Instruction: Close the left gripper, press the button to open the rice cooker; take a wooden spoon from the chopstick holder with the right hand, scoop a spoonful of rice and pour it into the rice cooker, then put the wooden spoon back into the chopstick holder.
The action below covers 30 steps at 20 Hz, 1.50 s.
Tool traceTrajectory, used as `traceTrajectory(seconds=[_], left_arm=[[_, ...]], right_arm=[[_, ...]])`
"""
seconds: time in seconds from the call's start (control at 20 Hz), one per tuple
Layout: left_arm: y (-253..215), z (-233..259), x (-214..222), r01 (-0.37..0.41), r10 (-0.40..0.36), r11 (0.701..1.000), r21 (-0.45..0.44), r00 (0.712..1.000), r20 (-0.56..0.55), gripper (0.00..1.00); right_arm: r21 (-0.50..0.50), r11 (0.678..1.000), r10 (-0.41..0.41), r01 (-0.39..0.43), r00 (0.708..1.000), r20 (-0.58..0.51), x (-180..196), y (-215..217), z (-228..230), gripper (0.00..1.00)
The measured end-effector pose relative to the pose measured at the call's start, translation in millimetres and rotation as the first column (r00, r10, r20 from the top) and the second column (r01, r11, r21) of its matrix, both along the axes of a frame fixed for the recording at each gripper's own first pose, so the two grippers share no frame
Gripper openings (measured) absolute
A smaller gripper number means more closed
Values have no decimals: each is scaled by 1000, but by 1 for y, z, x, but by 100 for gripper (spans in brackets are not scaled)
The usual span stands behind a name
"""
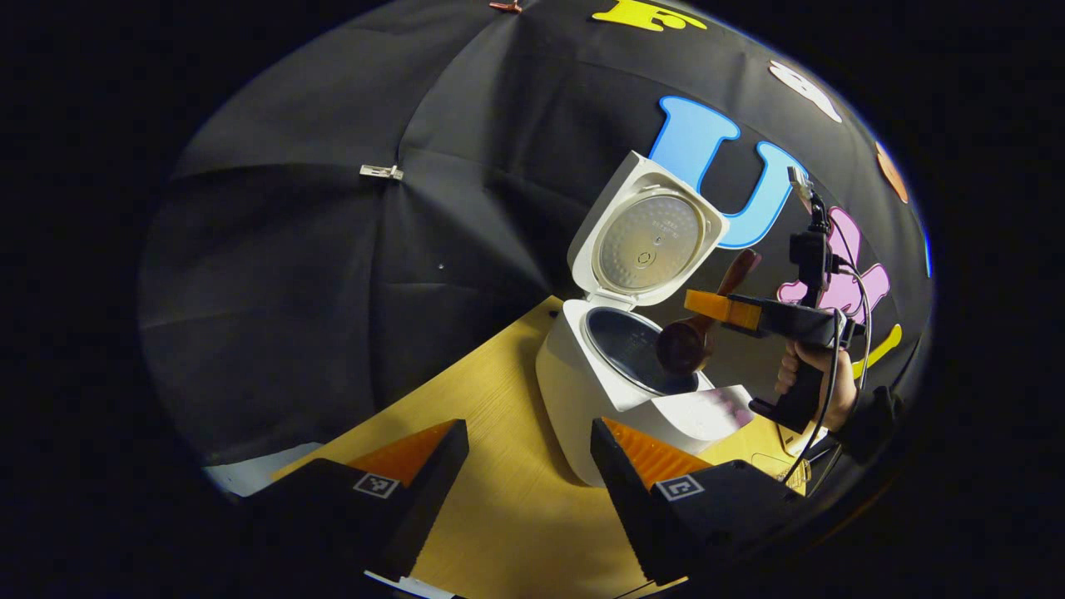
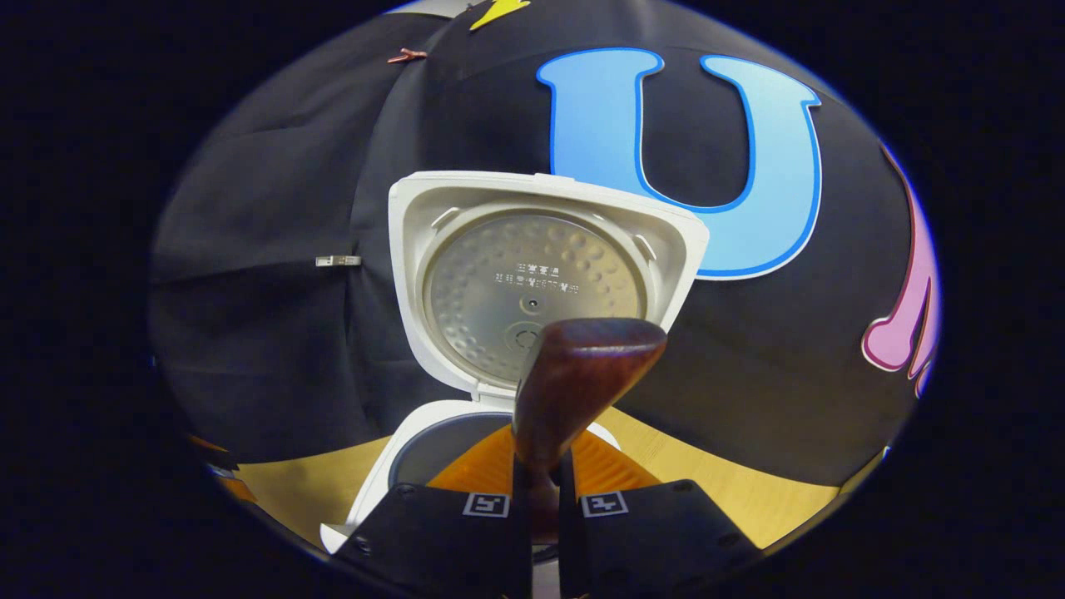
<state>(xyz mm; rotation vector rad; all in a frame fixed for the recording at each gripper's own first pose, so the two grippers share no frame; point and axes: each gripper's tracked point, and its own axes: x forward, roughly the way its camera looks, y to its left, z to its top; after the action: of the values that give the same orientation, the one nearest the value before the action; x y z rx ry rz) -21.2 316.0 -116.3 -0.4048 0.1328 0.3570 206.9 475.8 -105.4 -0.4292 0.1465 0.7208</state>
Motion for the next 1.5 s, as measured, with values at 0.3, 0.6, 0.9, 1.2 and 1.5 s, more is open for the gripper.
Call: traceTrajectory(seconds=[0.3, 0.6, 0.9, 1.2, 1.5], left_arm=[[-15, 34, -5, 7, -8, 1000, 23, 999, 51, 95], [-44, 63, 10, 61, -67, 991, 120, 997, 47, 96], [-100, 88, 34, 122, -133, 982, 143, 989, 71, 96], [-156, 97, 52, 172, -186, 968, 185, 981, 57, 95], [-202, 94, 66, 199, -208, 963, 183, 978, 29, 96]], right_arm=[[139, 989, -57, 59, 998, -20, -5, -16, 56, 16], [284, 950, -135, 126, 991, 12, -1, -84, 127, 16], [360, 896, -292, 258, 955, 43, 13, -215, 178, 16], [388, 829, -442, 403, 897, 14, 15, -356, 188, 17], [377, 768, -546, 518, 837, -37, 13, -466, 166, 17]])
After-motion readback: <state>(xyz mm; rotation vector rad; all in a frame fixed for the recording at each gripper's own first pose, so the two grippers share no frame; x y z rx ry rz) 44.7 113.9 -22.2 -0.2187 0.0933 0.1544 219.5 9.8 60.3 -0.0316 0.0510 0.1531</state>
